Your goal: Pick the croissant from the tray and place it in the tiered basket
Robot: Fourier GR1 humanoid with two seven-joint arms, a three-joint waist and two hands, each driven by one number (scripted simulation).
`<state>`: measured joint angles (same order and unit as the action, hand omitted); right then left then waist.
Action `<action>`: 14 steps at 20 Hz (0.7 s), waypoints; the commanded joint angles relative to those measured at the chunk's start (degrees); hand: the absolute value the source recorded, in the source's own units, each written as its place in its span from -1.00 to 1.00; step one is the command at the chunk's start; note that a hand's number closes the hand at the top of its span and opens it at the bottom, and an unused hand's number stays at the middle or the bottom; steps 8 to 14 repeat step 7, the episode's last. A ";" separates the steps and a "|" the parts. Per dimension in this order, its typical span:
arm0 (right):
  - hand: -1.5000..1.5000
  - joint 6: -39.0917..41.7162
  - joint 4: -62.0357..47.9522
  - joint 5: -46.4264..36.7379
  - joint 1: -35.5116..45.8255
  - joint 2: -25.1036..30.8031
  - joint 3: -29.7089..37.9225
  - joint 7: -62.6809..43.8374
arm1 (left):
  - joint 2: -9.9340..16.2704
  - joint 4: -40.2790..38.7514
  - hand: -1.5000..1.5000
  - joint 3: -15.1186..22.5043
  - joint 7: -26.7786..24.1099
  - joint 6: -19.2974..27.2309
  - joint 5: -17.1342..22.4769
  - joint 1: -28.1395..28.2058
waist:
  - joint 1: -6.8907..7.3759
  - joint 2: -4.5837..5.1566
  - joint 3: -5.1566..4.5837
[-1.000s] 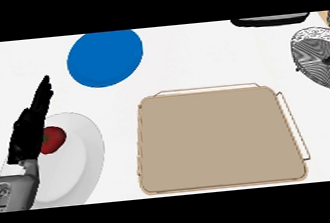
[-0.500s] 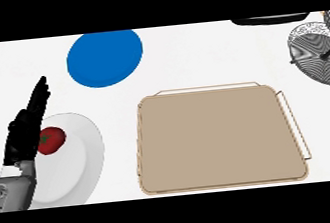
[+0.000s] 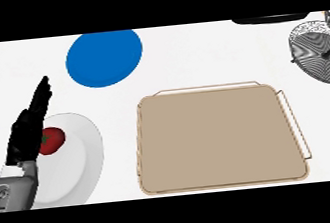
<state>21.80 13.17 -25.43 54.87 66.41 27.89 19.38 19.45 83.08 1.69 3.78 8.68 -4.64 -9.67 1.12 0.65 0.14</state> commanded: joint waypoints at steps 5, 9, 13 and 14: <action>-1.00 8.97 -6.08 4.12 -9.76 8.36 5.06 10.11 | 0.85 -2.14 0.00 -2.13 -1.99 -1.50 1.14 0.06 | -0.48 0.22 0.22; -1.00 12.33 -6.95 5.13 -11.27 10.99 6.15 11.41 | 0.10 -1.12 0.00 -1.72 -1.86 -0.49 0.55 1.25 | -0.46 0.10 0.28; -1.00 12.33 -6.95 5.13 -11.27 10.99 6.15 11.41 | 0.10 -1.12 0.00 -1.72 -1.86 -0.49 0.55 1.25 | -0.46 0.10 0.28; -1.00 12.33 -6.95 5.13 -11.27 10.99 6.15 11.41 | 0.10 -1.12 0.00 -1.72 -1.86 -0.49 0.55 1.25 | -0.46 0.10 0.28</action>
